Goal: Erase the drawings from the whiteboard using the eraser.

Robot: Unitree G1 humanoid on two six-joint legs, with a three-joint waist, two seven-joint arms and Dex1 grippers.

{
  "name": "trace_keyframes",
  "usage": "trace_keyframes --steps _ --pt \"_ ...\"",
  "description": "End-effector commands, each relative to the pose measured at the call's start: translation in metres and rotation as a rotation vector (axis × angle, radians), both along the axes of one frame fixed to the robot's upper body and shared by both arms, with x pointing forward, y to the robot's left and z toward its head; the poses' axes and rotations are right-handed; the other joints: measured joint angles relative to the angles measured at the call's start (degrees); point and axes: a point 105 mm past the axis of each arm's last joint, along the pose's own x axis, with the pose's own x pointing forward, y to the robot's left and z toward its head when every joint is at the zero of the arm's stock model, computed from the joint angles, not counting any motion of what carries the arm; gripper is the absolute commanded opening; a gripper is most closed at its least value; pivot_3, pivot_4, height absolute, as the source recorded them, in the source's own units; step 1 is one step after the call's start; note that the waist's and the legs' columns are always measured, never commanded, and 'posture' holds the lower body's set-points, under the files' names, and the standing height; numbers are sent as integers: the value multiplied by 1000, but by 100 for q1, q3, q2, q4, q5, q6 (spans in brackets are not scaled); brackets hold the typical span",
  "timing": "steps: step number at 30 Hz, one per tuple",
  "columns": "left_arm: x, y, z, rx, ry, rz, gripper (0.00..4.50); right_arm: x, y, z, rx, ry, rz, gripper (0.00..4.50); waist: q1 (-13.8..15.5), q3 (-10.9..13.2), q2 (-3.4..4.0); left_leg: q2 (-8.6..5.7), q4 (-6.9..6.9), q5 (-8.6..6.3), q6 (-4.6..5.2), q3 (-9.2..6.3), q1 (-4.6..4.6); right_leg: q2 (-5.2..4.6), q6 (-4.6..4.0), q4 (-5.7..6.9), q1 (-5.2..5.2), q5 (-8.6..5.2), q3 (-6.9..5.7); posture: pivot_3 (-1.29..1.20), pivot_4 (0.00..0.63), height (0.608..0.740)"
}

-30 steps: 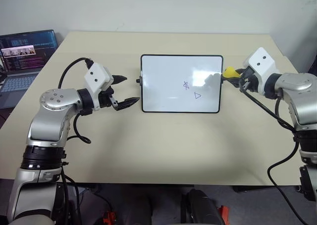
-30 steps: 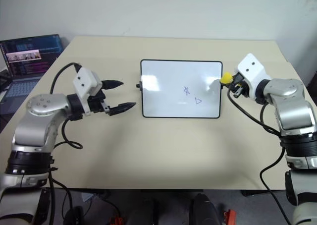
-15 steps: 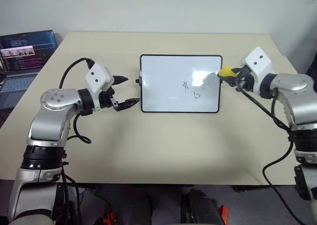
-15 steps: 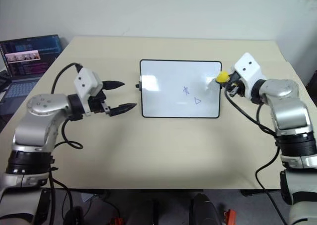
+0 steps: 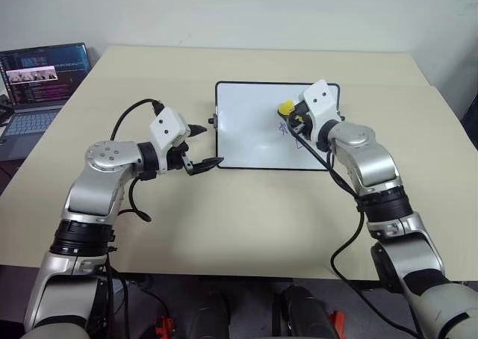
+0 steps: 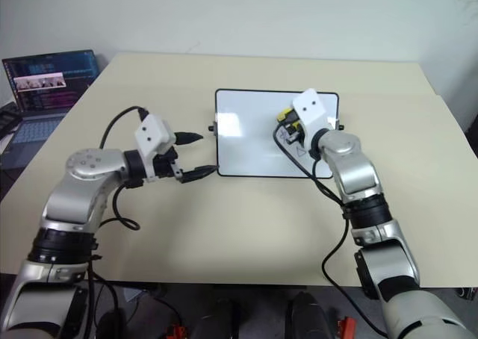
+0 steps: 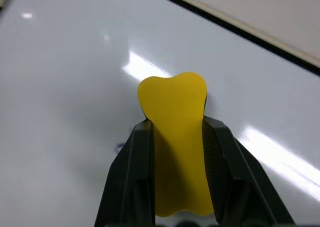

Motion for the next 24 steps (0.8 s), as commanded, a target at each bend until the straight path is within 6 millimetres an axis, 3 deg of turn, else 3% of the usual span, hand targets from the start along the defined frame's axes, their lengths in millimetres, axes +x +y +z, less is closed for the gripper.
trace_keyframes --steps 1,6,12,16,24 --pt "-3 2 13 -6 -54 -2 4500 8 -21 19 5 -61 -85 969 -6 0 0 0 0 0 0 0 0 0 0 0 0 0 0 0 150 740" --pt "-4 5 11 -4 -48 8 4500 14 -25 2 -86 -31 -125 968 -9 -1 -1 0 4 0 0 0 6 0 0 7 4 0 0 0 150 740" --pt "-3 4 12 -7 -52 8 4500 5 2 -29 -154 5 -37 968 -23 -7 -9 0 2 0 1 2 60 1 0 4 59 0 3 0 150 740" --pt "-1 5 11 -4 -49 12 4500 -10 28 -64 -179 67 55 968 -86 -17 -21 6 0 0 1 3 75 8 0 8 66 0 8 0 150 740" --pt "-1 3 12 -5 -51 7 4500 -25 47 -76 -215 86 143 967 -124 -20 -25 9 7 6 4 2 78 13 0 10 71 12 10 0 150 740"
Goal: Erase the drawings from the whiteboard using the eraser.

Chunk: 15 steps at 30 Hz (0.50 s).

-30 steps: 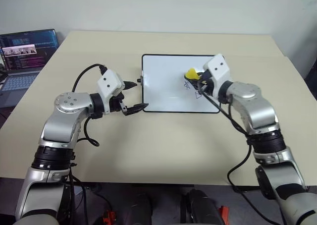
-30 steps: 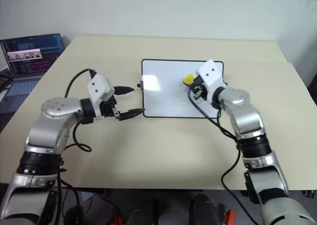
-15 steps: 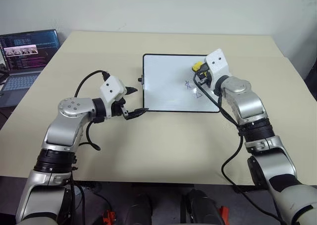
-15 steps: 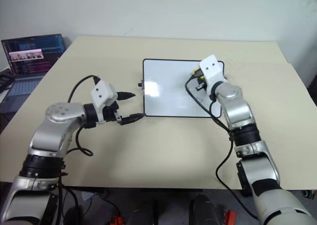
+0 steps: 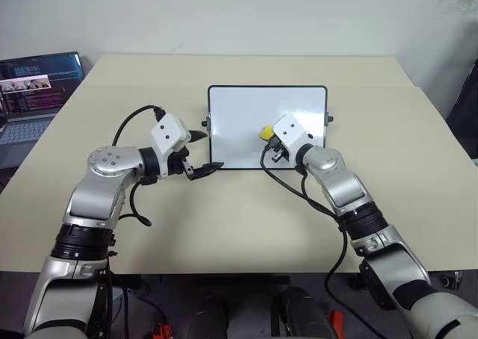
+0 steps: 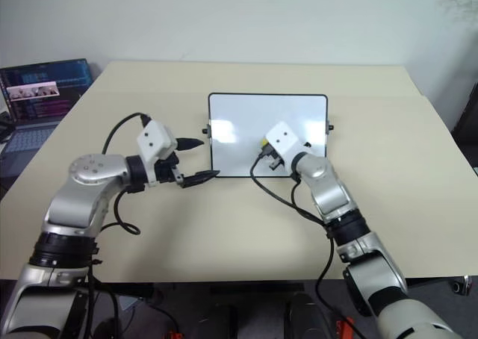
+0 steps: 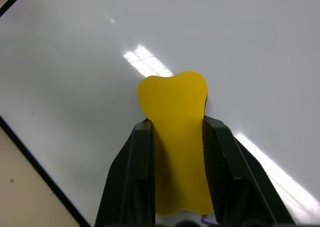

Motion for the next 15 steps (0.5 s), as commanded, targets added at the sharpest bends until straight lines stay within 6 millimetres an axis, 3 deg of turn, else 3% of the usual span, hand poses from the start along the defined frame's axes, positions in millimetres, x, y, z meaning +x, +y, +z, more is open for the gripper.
trace_keyframes --steps 1,9,15 --pt "1 1 19 -4 -71 1 4500 -7 2 -21 -42 74 18 967 -2 0 0 0 0 0 0 0 0 0 0 0 0 0 0 0 150 740" --pt "2 0 18 -7 -69 -1 4500 9 -16 5 -11 -2 -73 967 3 0 0 2 -1 0 0 0 -1 2 0 -1 -1 1 0 0 150 740" --pt "2 0 18 -8 -71 -3 4500 2 -19 52 70 -26 -9 967 81 3 2 2 0 3 2 0 -7 1 0 -4 -5 4 0 0 150 740"
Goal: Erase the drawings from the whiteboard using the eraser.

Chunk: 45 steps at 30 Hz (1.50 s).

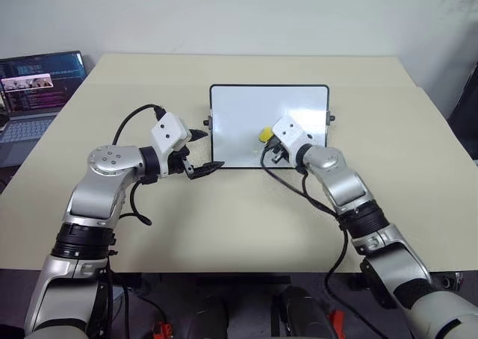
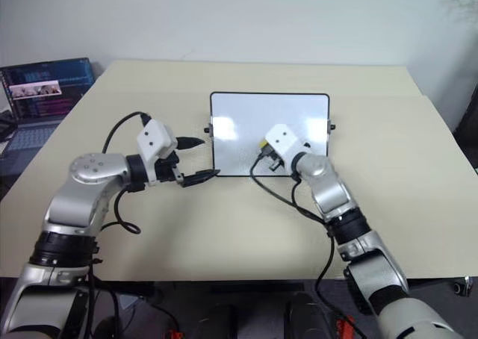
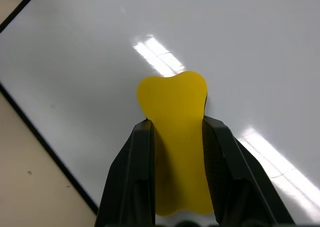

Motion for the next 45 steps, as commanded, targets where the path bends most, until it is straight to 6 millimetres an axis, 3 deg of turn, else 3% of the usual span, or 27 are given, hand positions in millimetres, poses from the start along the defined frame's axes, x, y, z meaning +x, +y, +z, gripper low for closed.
trace_keyframes --steps 1,6,9,10,13,15,21,33,45 --pt "2 2 16 -7 -64 2 4500 -5 -7 50 78 -59 26 967 42 2 1 0 -2 0 0 0 -6 0 0 -1 -6 0 0 0 150 740" --pt "2 2 19 -9 -72 0 4500 -29 -20 102 176 -68 119 966 61 6 4 0 -21 -5 -3 -1 -20 -2 -6 -12 -20 -7 -4 0 150 740" --pt "2 0 24 -32 -83 -7 4500 -46 -39 115 210 -46 203 966 85 7 4 0 -25 -13 -8 -4 -26 -6 -9 -15 -23 -22 -11 0 150 740" --pt "2 -1 25 -35 -84 -9 4500 -50 -46 111 194 -32 224 966 91 6 3 0 -24 -16 -6 -6 -29 -7 -9 -20 -22 -24 -17 0 150 740" --pt "2 -1 29 -26 -89 -18 4500 -56 -93 75 -6 53 156 966 162 5 -1 -4 -24 -22 -4 -6 -35 -13 -5 -33 -19 -28 -22 0 150 740" --pt "2 1 32 -20 -92 -20 4500 -60 -111 64 -78 82 134 966 190 10 0 -9 -21 -24 -4 -3 -35 -16 -4 -36 -17 -29 -19 0 150 740" --pt "-1 16 40 -1 -83 -24 4500 -72 -138 63 -129 82 145 966 66 20 3 -6 -19 -24 -5 9 -26 -13 -3 -18 -22 -29 -3 0 150 740" --pt "1 17 40 5 -82 -24 4500 -59 -153 77 -95 20 75 966 68 24 -4 -7 -17 -24 -5 9 -25 -14 -3 -19 -19 -29 -3 0 150 740" --pt "1 14 41 -3 -91 -24 4500 -51 -143 83 -1 -3 85 966 71 25 -4 -7 -17 -24 -5 8 -26 -14 -3 -19 -19 -29 -4 0 150 740"
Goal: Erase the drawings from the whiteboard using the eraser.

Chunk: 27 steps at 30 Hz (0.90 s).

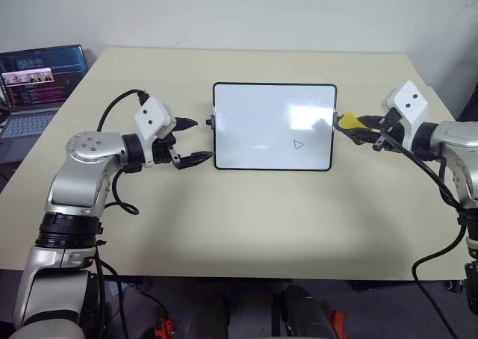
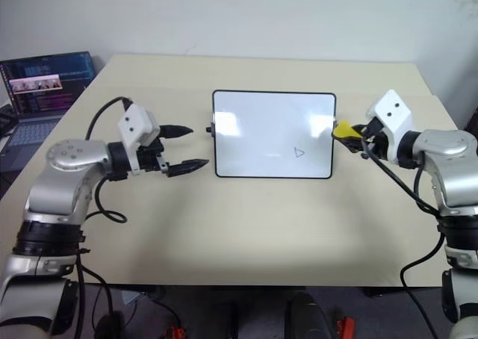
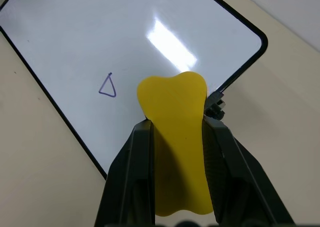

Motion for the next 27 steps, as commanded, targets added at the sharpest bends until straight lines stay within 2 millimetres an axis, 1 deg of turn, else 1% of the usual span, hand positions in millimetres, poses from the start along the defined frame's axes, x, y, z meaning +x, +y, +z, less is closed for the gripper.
trace_keyframes --steps 1,3,5,9,14,16,19,22,27 --pt "-2 -4 17 -4 -69 -17 4500 1 6 20 23 -79 7 966 -2 0 0 0 0 0 0 0 0 0 0 0 0 0 0 0 150 740" --pt "0 -7 12 4 -65 -19 4500 7 20 16 42 -99 4 966 -19 0 0 0 -1 0 0 0 1 0 0 1 0 0 1 0 150 740" --pt "1 -13 6 2 -63 -24 4500 15 29 11 54 -115 -22 966 -25 0 0 1 0 0 0 1 6 1 0 6 1 0 3 0 150 740" --pt "0 -30 -9 -31 -32 -68 4500 31 32 -4 38 -153 -135 966 0 0 0 -1 6 1 -1 0 3 0 0 8 2 0 2 0 150 740" --pt "-1 -41 -11 -39 -29 -100 4500 41 33 -11 30 -186 -195 966 8 0 -1 -2 7 1 -1 -3 -2 -1 0 7 -2 0 -2 0 150 740" --pt "-2 -44 -13 -37 -23 -113 4500 43 37 -13 34 -194 -197 966 6 0 0 -2 7 1 0 -2 -1 -1 0 7 -1 0 0 0 150 740" --pt "-2 -47 -15 -38 -19 -118 4500 48 44 -24 27 -193 -203 966 -12 0 -1 -1 7 1 -1 -2 2 0 0 9 0 1 0 0 150 740" --pt "-3 -46 -16 -38 -14 -119 4500 50 52 -30 38 -179 -197 966 -35 0 0 -1 7 1 -1 -1 4 1 -1 11 0 1 2 0 150 740" --pt "-2 -45 -17 -33 -13 -117 4500 54 60 -40 -10 -164 -205 966 -39 0 -1 -1 9 1 0 -1 11 2 -1 17 6 1 3 0 150 740"
